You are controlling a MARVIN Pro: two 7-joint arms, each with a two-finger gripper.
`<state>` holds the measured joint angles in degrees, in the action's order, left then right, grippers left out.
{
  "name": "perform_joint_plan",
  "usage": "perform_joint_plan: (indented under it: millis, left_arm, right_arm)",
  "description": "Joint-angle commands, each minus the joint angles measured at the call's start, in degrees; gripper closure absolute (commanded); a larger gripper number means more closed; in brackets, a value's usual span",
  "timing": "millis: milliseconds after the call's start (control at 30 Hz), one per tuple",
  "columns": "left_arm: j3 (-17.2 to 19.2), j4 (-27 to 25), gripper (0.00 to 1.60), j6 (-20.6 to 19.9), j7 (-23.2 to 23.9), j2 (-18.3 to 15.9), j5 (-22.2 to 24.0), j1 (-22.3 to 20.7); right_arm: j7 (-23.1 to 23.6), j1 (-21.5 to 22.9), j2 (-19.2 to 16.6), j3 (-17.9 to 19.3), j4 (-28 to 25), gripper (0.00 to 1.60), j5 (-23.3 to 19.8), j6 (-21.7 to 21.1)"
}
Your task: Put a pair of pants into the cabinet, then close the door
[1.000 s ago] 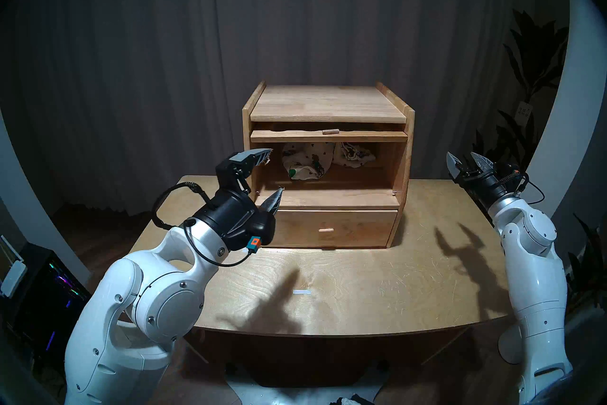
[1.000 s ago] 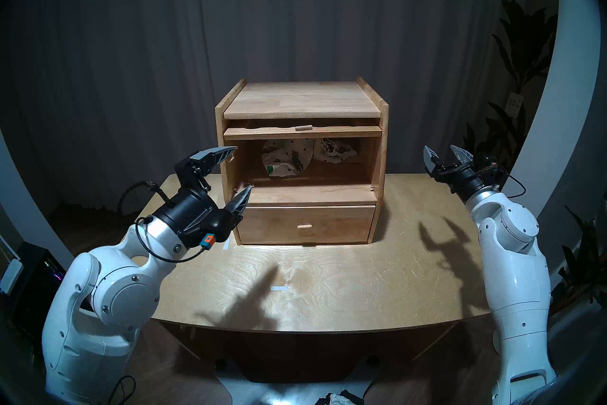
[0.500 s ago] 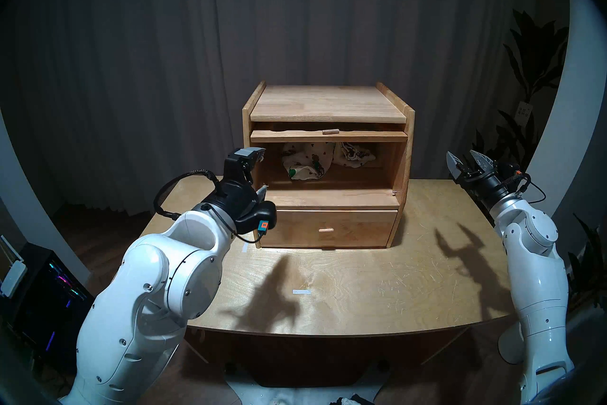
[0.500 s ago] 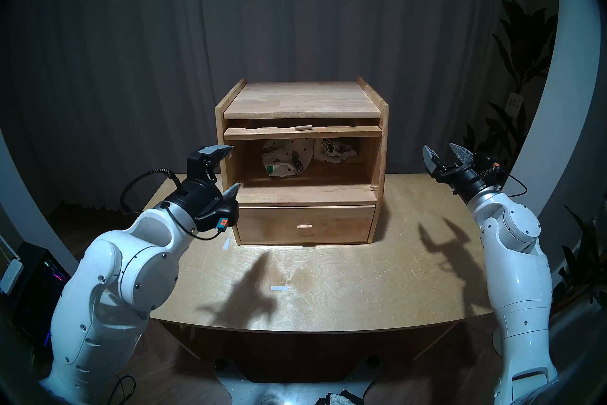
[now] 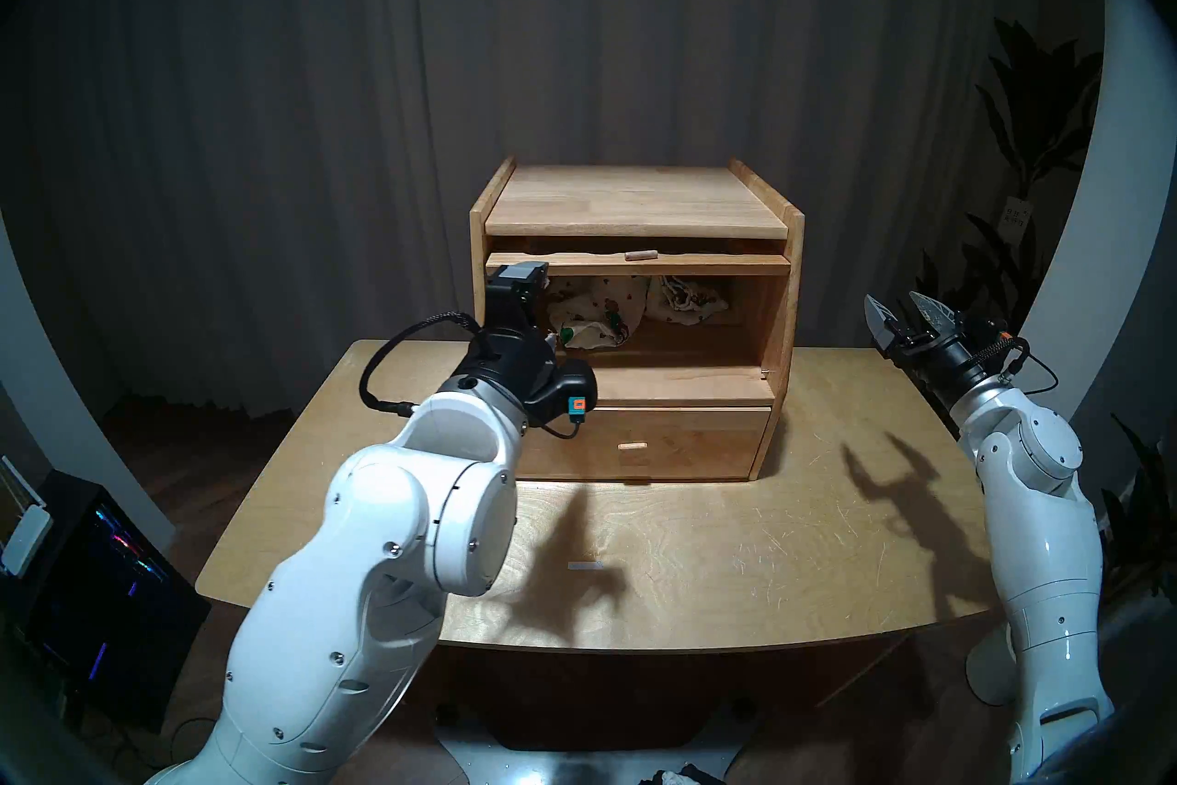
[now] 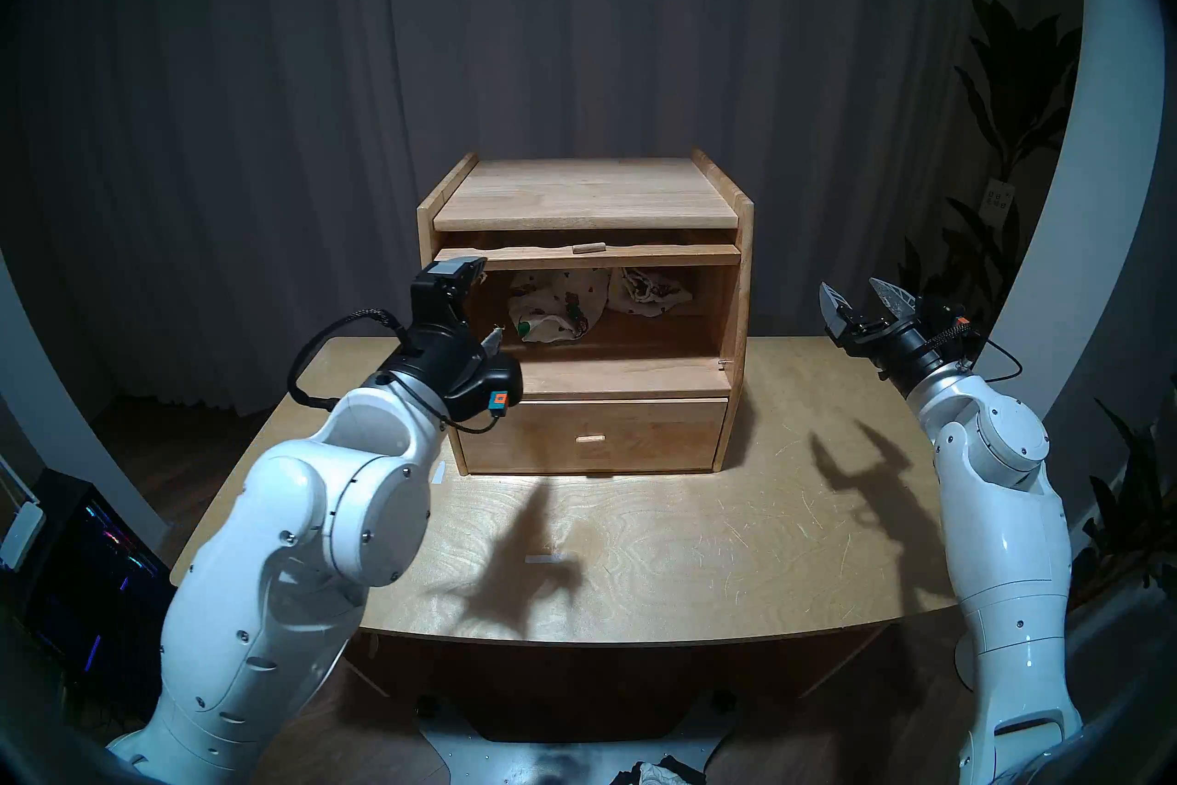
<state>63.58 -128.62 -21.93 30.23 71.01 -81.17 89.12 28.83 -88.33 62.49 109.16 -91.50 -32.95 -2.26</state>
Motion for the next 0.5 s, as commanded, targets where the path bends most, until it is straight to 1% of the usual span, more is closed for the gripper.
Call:
perform_joint_plan:
  millis: [0, 200, 233, 267, 300, 333, 433, 467]
  left_arm:
    - [-3.2, 2.7, 0.0, -2.4, -1.2, 4.8, -5.6, -6.4]
    - [-4.3, 6.8, 0.0, -4.8, -1.7, 7.2, -10.7, -9.9]
    - [-4.3, 7.4, 0.0, -5.2, -1.8, 7.6, -11.5, -9.9]
    - [-4.6, 8.6, 0.0, -5.9, -1.6, 8.2, -12.5, -11.2]
    - [-4.5, 9.0, 0.0, -6.2, -1.8, 8.6, -13.3, -10.7]
    - [-4.8, 10.3, 0.0, -6.8, -1.7, 8.7, -14.3, -12.2]
    - [-4.9, 13.0, 0.0, -8.5, -1.7, 10.3, -17.1, -13.0]
    - [-5.3, 14.1, 0.0, -9.1, -1.4, 10.6, -17.8, -14.3]
  right_arm:
    - [0.5, 0.8, -0.3, 0.3, -0.5, 0.0, -0.1, 0.8]
    - [1.0, 1.0, -0.4, 0.4, -0.3, 0.0, -0.2, 0.9]
    - [1.1, 1.0, -0.4, 0.4, -0.3, 0.0, -0.2, 0.9]
    - [1.3, 1.0, -0.4, 0.4, -0.2, 0.0, -0.2, 1.0]
    - [1.3, 1.0, -0.4, 0.4, -0.2, 0.0, -0.2, 1.0]
    - [1.4, 1.1, -0.4, 0.4, -0.1, 0.0, -0.2, 1.1]
    - [1.7, 1.1, -0.4, 0.5, 0.0, 0.0, -0.3, 1.3]
    - [1.8, 1.2, -0.4, 0.5, 0.0, 0.0, -0.3, 1.3]
